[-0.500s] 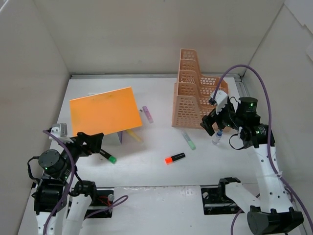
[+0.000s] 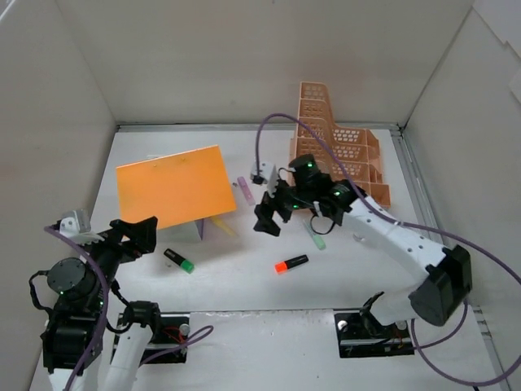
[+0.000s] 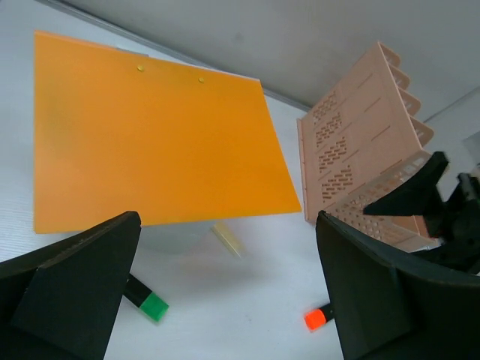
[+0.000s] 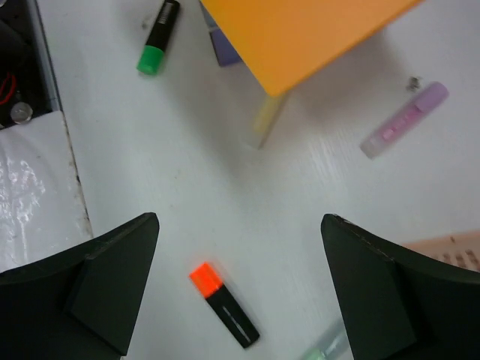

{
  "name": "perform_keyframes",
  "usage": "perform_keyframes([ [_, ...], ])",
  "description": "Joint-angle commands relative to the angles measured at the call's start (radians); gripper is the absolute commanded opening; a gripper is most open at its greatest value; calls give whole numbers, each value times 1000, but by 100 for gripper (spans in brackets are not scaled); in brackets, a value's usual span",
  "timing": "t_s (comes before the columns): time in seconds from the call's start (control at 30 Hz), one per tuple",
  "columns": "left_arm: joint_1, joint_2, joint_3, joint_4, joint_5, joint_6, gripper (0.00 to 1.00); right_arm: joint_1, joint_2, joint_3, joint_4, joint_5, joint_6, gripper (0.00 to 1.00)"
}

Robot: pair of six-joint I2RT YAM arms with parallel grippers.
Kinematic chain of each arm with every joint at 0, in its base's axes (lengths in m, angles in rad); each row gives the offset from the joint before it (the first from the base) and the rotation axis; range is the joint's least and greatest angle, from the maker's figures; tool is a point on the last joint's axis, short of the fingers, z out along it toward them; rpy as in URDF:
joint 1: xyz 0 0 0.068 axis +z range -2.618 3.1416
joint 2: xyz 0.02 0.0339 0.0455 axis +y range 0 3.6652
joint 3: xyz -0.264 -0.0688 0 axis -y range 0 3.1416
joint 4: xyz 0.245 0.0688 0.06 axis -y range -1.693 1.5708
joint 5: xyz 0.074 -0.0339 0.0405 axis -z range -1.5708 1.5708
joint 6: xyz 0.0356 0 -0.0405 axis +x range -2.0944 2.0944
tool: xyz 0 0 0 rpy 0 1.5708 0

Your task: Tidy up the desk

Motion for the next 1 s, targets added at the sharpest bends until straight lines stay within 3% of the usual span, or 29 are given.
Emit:
perform_keyframes([
  [0.0,-1,-13,52,-31,-102,-8,100,114,74,111,162,65,138,89],
  [0.23,-1,8,20,-25,-152,-24,100,112,377,380,193,88,365,89],
  [0.43,-1,50,3,-9,-208,18,100,87,487,512,191,192,486,89],
  [0.53,-1,85,-6,15,-196,35,100,47,536,546,190,166,543,90],
  [0.97,20,387,55,92,-107,62,100,-16,741,723,168,53,568,89],
])
